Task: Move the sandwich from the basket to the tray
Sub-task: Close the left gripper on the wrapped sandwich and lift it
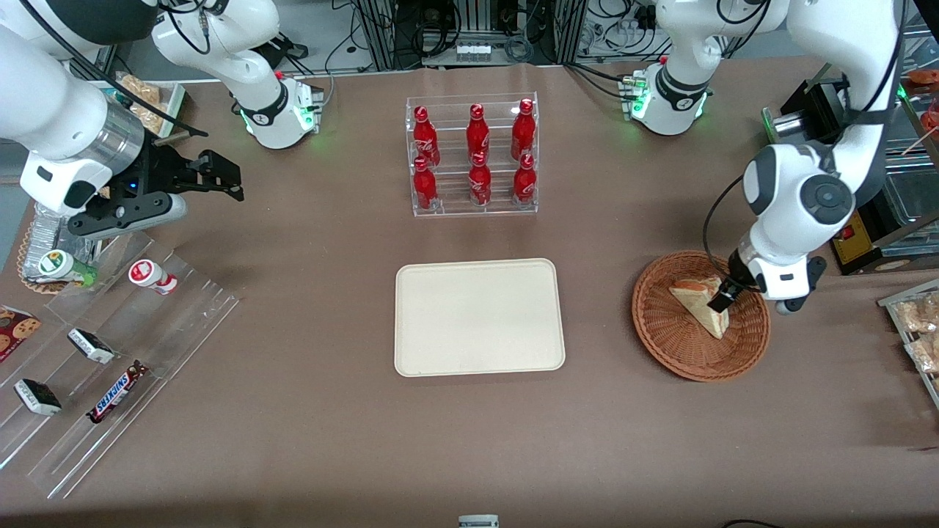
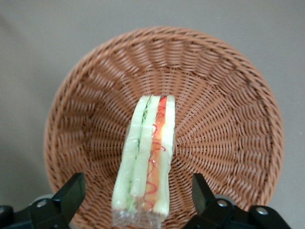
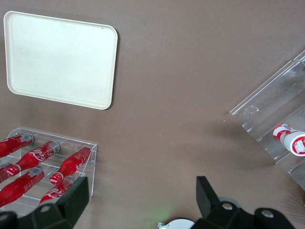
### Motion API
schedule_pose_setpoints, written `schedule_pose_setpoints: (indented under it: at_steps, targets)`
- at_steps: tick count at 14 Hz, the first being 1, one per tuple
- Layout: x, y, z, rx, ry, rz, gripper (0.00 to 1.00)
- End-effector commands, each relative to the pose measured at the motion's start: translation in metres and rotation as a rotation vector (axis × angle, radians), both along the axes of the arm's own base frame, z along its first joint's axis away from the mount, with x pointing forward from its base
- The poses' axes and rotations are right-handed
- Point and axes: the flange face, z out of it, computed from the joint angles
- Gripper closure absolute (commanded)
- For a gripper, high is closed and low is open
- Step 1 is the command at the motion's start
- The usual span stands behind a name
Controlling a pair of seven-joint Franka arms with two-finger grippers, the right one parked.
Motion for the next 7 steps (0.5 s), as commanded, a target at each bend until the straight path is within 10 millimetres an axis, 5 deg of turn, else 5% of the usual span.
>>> schedule_pose_setpoints:
  at_steps: [1, 2, 3, 7]
  targets:
    - [-0.001, -0.007, -0.022, -0.012, 0.012, 0.047, 0.52]
    - [-0.001, -0.006, -0.022, -0.012, 0.014, 0.047, 0.84]
    - [0.001, -0.007, -0.018, -0.012, 0.014, 0.035, 0.92]
    - [0.029, -0.048, 0.026, -0.002, 0.054, -0.043, 0.98]
